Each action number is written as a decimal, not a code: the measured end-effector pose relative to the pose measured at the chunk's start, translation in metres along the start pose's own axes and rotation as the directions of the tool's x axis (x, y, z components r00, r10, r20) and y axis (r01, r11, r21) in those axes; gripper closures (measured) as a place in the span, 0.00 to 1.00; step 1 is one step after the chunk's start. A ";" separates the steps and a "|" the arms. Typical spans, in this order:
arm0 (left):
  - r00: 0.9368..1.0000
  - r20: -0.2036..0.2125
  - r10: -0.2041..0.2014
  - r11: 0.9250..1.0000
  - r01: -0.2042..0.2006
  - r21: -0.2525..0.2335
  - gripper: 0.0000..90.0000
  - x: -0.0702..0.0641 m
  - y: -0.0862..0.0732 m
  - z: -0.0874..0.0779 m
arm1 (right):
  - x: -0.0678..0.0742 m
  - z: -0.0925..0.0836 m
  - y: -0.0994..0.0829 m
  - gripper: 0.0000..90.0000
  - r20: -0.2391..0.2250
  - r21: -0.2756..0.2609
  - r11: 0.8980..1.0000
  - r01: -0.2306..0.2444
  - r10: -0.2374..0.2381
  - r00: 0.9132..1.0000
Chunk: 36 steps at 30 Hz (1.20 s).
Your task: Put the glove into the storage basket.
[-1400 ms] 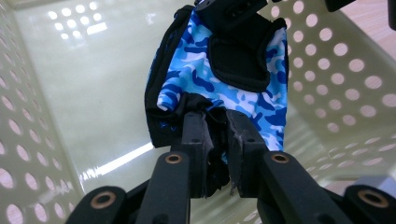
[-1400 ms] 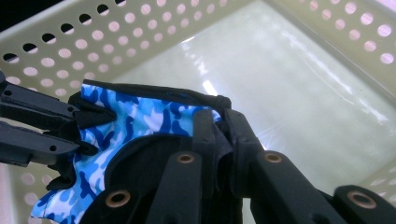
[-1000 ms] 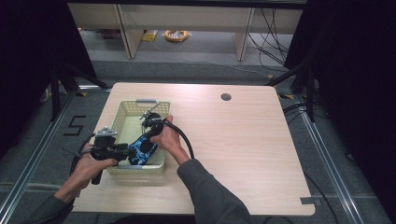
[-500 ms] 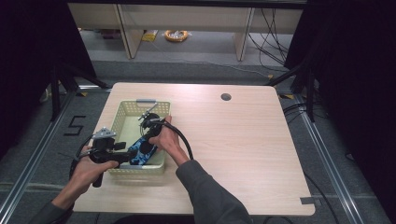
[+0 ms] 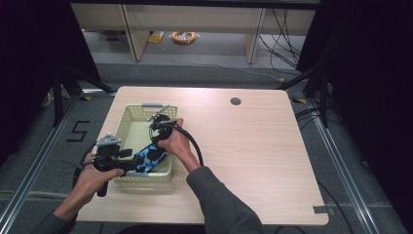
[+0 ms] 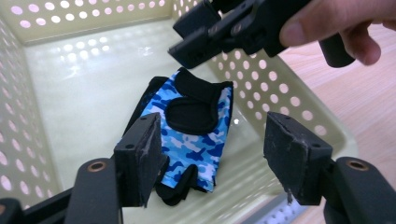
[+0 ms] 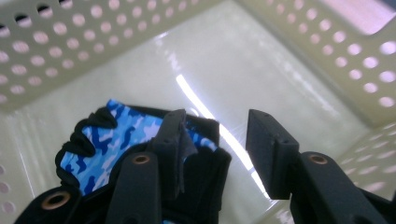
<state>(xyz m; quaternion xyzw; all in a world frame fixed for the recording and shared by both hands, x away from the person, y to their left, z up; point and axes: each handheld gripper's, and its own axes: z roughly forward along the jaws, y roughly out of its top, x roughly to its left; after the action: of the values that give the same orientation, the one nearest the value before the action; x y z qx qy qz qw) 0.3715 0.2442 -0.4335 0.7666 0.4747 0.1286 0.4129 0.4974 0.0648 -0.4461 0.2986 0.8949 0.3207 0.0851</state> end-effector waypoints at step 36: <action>0.989 0.146 0.006 0.997 0.006 -0.077 0.32 -0.056 -0.020 0.003 | 0.013 -0.127 -0.079 0.55 -0.097 -0.218 0.976 0.018 -0.040 0.994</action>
<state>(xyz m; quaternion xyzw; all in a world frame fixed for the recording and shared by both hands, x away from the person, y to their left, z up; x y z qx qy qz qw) 0.3317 0.2003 -0.4392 0.7573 0.4380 0.0905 0.4758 0.4056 -0.0425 -0.3957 0.2580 0.8619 0.4298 0.0764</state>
